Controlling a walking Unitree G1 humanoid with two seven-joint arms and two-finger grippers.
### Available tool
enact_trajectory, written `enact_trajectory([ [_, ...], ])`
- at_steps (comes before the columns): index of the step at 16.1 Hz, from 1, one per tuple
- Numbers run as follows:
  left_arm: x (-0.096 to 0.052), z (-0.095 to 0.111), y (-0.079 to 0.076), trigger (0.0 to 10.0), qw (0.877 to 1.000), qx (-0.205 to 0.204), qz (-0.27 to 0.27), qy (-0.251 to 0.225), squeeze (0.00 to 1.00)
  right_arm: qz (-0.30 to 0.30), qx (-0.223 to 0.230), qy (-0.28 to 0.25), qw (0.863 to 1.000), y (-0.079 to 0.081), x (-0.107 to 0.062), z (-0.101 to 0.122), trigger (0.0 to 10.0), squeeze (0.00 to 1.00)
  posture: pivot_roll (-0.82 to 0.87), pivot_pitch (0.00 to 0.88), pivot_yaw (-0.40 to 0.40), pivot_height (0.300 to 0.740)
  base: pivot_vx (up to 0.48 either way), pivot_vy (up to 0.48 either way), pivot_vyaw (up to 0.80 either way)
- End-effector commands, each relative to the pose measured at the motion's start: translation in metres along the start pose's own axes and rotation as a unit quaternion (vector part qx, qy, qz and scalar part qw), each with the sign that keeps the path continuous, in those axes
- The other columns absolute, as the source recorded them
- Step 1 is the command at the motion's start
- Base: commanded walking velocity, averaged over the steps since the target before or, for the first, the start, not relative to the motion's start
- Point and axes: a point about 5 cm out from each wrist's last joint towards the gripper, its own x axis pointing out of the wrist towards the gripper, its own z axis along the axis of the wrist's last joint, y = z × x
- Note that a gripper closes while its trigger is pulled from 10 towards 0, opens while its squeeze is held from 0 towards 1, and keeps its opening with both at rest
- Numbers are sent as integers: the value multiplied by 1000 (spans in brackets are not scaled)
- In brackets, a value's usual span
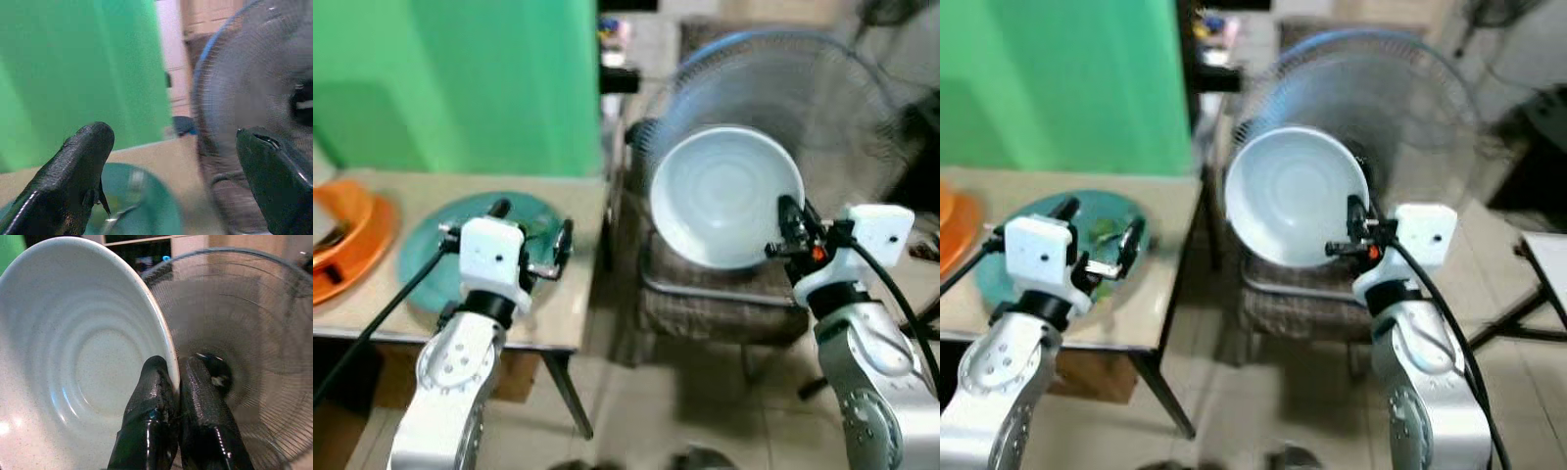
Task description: Setting the table
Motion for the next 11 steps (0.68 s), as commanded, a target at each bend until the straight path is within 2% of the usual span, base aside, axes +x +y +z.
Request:
enact_trajectory([
  [1,2,-1,-1,10000,1000,-2,-5,3,0,-2,-1,-14,1000,0,-1,6,10000,0,-10,24,22,740,0,0,-800],
  [7,10,-6,-3,10000,1000,0,5,12,0,-41,-6,11,999,-9,4,-8,10000,0,-2,0,28,740,0,0,-800],
  [11,13,-11,-10,10000,999,32,15,17,0,-51,-20,19,998,-12,5,-11,10000,0,-21,0,30,740,0,0,-800],
])
